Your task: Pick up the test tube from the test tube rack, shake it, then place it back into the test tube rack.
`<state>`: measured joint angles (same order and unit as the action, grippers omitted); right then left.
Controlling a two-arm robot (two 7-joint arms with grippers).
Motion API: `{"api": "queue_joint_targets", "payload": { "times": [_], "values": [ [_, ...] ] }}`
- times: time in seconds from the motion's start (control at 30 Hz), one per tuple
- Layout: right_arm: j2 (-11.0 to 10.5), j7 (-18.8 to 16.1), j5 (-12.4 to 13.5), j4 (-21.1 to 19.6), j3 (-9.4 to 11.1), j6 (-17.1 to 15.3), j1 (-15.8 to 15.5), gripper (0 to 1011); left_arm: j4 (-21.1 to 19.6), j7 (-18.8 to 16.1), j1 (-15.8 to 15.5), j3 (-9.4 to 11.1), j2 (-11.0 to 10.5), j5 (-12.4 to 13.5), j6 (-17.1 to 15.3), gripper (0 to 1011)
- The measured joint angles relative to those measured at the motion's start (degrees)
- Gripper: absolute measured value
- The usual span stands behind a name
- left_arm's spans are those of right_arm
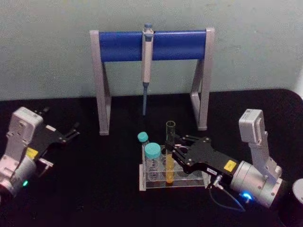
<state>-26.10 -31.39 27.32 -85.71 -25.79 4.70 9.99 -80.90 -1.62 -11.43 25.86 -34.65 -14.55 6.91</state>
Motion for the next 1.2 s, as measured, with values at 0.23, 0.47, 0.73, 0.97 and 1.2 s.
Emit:
{"api": "queue_joint_targets", "payload": {
  "times": [0.23, 0.47, 0.73, 0.97, 1.2],
  "values": [
    [-0.04, -0.01, 0.05, 0.00, 0.02, 0.00, 0.00, 238, 0.00, 0.00, 0.00, 0.00, 0.00, 0.01, 0.00, 1001],
    [-0.05, -0.03, 0.11, -0.03, 0.02, 0.00, 0.00, 413, 0.00, 0.00, 0.00, 0.00, 0.00, 0.00, 0.00, 1001],
    [-0.05, -0.07, 0.14, -0.05, 0.02, 0.01, 0.00, 672, 0.00, 0.00, 0.00, 0.00, 0.00, 0.00, 0.00, 1001],
    [-0.05, -0.08, 0.18, -0.05, 0.02, 0.00, 0.00, 873, 0.00, 0.00, 0.00, 0.00, 0.00, 0.01, 0.00, 1001],
    [-0.06, -0.08, 0.18, -0.05, 0.02, 0.01, 0.00, 1000, 0.00, 0.00, 0.00, 0.00, 0.00, 0.01, 0.00, 1001]
  ]
}}
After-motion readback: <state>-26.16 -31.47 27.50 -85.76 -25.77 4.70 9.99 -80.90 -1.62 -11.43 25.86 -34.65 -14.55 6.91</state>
